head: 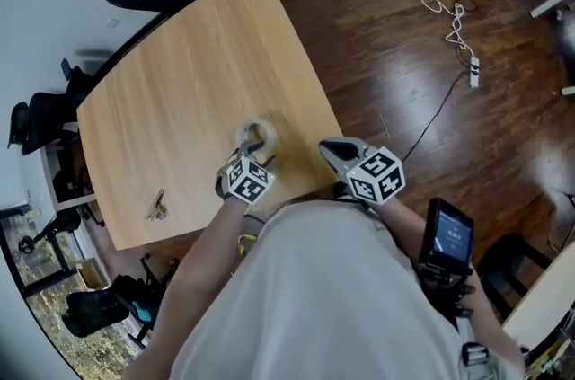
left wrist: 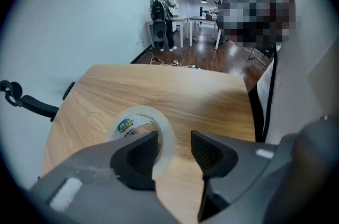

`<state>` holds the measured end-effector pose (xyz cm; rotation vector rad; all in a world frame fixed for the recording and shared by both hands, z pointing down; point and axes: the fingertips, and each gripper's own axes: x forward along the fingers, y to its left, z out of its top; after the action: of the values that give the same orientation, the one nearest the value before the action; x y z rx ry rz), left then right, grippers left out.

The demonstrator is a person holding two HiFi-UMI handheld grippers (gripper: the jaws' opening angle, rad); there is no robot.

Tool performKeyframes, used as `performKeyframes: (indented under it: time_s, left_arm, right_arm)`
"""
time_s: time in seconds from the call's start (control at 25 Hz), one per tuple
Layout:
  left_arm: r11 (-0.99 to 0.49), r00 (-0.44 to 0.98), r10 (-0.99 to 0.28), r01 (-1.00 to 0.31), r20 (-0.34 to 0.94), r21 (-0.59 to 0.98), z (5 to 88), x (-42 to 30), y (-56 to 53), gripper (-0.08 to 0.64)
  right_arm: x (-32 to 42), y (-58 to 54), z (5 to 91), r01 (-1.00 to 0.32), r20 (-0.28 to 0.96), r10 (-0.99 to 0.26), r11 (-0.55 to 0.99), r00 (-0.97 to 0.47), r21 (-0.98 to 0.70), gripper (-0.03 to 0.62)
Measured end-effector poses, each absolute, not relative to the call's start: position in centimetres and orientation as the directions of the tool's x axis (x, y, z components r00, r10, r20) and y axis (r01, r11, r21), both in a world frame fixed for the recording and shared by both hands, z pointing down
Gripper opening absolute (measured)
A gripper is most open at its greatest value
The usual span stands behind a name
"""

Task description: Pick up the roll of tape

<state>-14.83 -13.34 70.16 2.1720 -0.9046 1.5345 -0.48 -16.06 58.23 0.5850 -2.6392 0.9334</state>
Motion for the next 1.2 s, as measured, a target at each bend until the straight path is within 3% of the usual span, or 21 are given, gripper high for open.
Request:
performKeyframes:
  time_s: [0.6, 0.76, 0.96, 1.2]
  left_arm:
    - [-0.825, 0.119, -0.16, -0.561, 0.98, -0.067, 73.2, -15.0, -13.6, 0.202]
    - [-0.832, 0.078, -0.118, -0.552, 0.99, -0.056, 73.9, -15.8, -13.6, 0.127]
    - [-0.826, 0.048, 0.023, -0.562, 0.999, 0.047, 74.0, -16.1, -13.5, 0.117]
    - [-0.819, 0.028, 0.074, -0.568, 0.997, 0.077, 74.5, -15.6, -13.2, 0.112]
  right_arm:
    - [3.6, -17.4, 58.8, -0.496, 0.398, -0.32, 0.709, -0.859, -0.501, 0.006]
    - [3.7, -17.2, 59.2, -0.5, 0.406, -0.317, 0.702, -0.857, -0.507, 0.006]
    - [3.6, -16.9, 59.6, -0.486, 0.401, -0.298, 0.687, -0.866, -0.54, 0.006]
    - [4.2, -15.9, 60.2, -0.49, 0.417, -0.288, 0.681, -0.862, -0.543, 0.007]
